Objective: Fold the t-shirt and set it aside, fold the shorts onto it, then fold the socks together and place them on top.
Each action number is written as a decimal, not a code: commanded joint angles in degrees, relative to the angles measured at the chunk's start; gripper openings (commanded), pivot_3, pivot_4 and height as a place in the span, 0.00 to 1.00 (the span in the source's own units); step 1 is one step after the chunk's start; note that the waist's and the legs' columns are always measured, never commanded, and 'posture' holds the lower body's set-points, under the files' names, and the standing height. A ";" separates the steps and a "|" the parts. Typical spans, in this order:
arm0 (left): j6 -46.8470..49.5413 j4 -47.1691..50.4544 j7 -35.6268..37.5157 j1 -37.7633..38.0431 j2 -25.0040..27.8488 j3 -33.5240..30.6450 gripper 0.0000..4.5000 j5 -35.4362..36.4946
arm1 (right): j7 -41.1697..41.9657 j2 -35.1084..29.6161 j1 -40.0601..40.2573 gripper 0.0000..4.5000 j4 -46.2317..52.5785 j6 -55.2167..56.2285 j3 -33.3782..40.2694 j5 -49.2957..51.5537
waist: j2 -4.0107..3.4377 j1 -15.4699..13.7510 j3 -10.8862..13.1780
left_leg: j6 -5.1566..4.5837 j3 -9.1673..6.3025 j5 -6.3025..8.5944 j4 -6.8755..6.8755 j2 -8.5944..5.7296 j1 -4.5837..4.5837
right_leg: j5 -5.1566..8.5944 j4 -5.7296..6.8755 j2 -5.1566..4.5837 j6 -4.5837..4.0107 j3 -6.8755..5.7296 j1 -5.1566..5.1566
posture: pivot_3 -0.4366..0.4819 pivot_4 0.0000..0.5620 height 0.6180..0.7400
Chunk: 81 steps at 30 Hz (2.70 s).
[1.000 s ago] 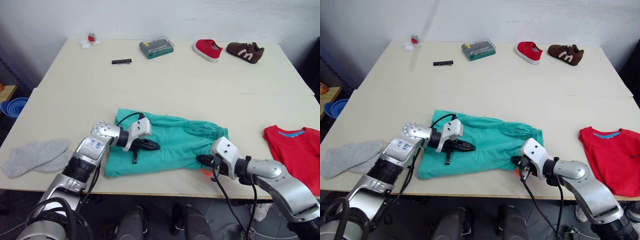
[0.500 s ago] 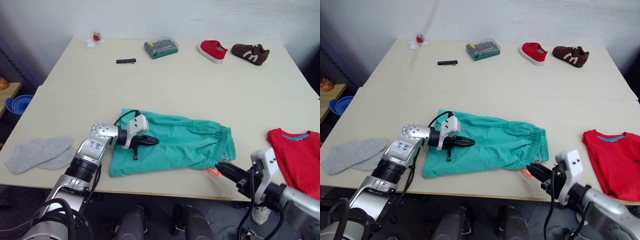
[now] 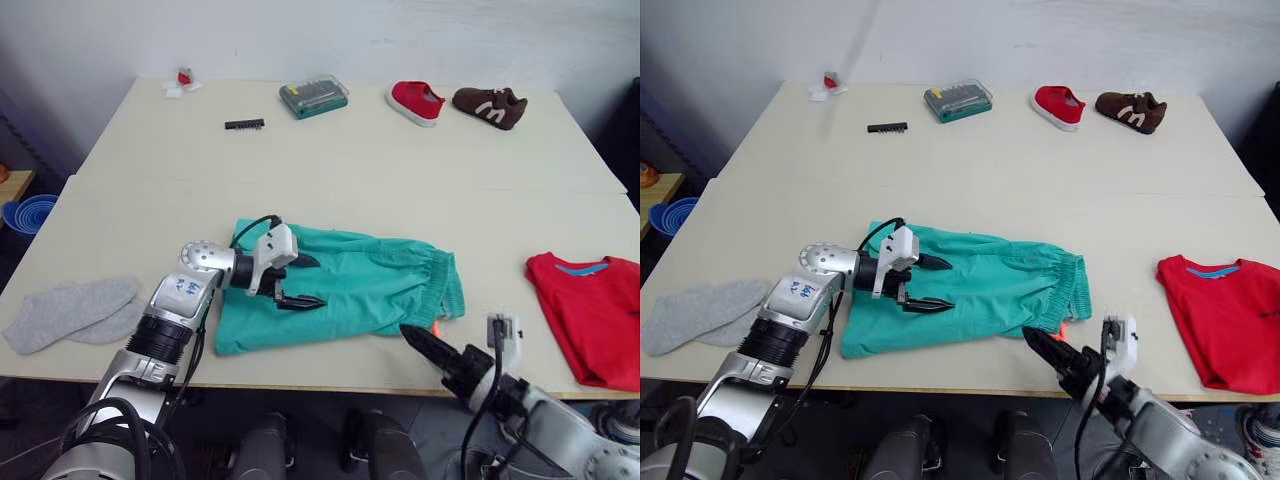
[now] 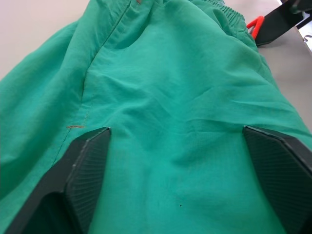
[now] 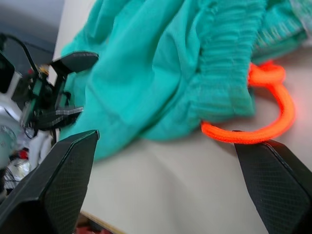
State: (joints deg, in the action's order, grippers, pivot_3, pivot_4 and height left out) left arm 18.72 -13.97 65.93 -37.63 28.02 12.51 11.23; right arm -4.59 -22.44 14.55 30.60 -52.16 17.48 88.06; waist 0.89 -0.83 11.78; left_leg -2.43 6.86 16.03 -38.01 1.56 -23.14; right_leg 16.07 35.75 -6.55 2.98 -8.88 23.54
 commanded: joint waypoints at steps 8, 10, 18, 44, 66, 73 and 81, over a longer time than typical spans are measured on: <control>-3.29 -2.82 -1.40 -1.33 0.30 0.70 0.43 -3.48 | -3.92 1.88 -11.61 1.00 -11.61 2.54 -4.99 -2.39 | 0.02 0.66 -0.04 | 0.00 0.00 -0.01 0.00 0.01 0.00 | 0.00 0.05 0.00 0.00 0.00 0.01 | 0.48 0.27 1.00; -5.65 -5.94 -2.68 -1.60 -0.27 2.05 0.29 -6.06 | -3.85 1.93 -12.72 1.00 -12.27 2.63 -5.37 -2.88 | 0.02 0.72 -0.05 | 0.00 0.00 -0.01 0.00 0.01 0.00 | 0.00 0.05 0.00 0.00 0.00 0.01 | 0.48 0.27 1.00; -11.23 -13.09 -4.69 -1.72 -1.76 3.41 0.00 -10.04 | -1.02 2.56 -18.64 0.91 -15.20 3.08 -8.92 -10.08 | 0.05 0.80 -0.86 | 0.00 0.00 0.00 0.00 0.03 0.07 | 0.00 0.02 -0.01 0.01 0.00 -0.04 | 0.48 0.27 1.00; -1.86 -5.62 -13.20 1.17 -1.56 -4.89 0.00 -5.48 | 54.27 -10.82 -54.23 0.01 -12.31 17.48 -41.94 -57.11 | -0.12 0.98 -0.84 | 0.00 -0.01 0.02 0.04 0.02 -0.06 | 0.01 0.00 -0.02 0.00 -0.09 0.11 | 0.48 0.27 1.00; 21.31 24.01 -17.80 17.60 18.21 -31.42 0.00 13.94 | 71.83 5.37 -60.38 0.77 -25.80 27.88 -45.50 -67.51 | -0.19 1.76 -0.40 | 0.90 -0.05 0.04 0.16 0.02 -0.11 | 0.06 -0.01 -0.01 -0.03 -0.09 0.20 | 0.48 0.27 1.00; 21.55 17.82 -13.84 7.30 21.61 -31.10 0.00 17.22 | 71.46 1.49 -62.85 0.77 -22.71 17.90 -34.10 -58.83 | -0.20 2.00 -0.38 | 0.85 -0.03 -0.01 0.24 0.02 -0.12 | 0.06 -0.02 -0.01 -0.03 -0.11 0.24 | 0.48 0.27 1.00; 27.20 27.97 -4.93 4.52 22.05 -21.22 0.00 24.85 | 64.12 1.34 -58.65 0.48 -23.10 14.64 -30.80 -59.76 | -0.20 2.50 -0.38 | 0.71 0.09 -0.18 0.71 -0.06 -0.08 | 0.06 -0.02 0.01 -0.03 -0.09 0.28 | 0.48 0.27 1.00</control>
State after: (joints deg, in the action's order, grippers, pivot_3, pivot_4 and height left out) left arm 47.32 11.37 58.54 -34.08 48.79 -10.93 36.22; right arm 60.35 -21.29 -44.79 5.92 -39.42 -12.41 29.73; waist 0.69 1.67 11.41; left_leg -1.72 7.00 15.84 -37.26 1.51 -23.22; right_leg 16.13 35.72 -6.52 2.94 -8.96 23.86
